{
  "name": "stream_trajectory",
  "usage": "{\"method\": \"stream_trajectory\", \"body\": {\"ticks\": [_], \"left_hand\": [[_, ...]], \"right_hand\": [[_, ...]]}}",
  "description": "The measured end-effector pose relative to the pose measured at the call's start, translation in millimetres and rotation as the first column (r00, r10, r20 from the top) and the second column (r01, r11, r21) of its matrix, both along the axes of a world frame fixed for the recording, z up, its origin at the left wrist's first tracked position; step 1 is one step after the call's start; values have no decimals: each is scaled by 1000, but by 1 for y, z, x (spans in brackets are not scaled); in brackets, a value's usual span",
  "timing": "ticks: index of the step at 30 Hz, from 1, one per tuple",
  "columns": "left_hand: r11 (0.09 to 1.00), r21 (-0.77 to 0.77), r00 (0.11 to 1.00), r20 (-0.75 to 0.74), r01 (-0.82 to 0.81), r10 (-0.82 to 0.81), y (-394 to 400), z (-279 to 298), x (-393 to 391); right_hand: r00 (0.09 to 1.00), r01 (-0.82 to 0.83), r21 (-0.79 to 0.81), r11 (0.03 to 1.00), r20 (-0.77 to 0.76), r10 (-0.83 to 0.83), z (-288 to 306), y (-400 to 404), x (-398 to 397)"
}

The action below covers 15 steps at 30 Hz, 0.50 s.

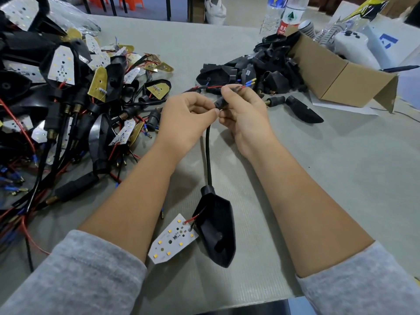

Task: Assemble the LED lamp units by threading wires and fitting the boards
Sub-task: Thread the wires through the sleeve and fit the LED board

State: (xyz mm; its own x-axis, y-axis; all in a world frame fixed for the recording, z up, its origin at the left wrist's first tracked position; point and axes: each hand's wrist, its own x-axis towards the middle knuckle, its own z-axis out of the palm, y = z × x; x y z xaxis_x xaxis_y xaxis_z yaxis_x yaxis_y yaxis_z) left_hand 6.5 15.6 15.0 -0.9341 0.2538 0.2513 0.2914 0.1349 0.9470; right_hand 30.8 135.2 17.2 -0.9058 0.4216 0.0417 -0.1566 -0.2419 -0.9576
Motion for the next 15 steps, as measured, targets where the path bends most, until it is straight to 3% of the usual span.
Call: {"method": "stream_trajectory", "body": {"ticks": [7, 11, 15], "left_hand": [[999, -45, 998, 67, 11, -8, 0, -1, -2], [976, -138, 975, 173, 168, -143, -3, 0, -2], [932, -261, 965, 137, 252, -222, -2, -1, -2]], "right_hand": [[1000, 6, -31, 999, -12, -6, 0, 2, 1], [997, 63, -127, 990, -35, -68, 1, 3, 0], [995, 80, -107, 991, -49, -86, 0, 6, 0]]}}
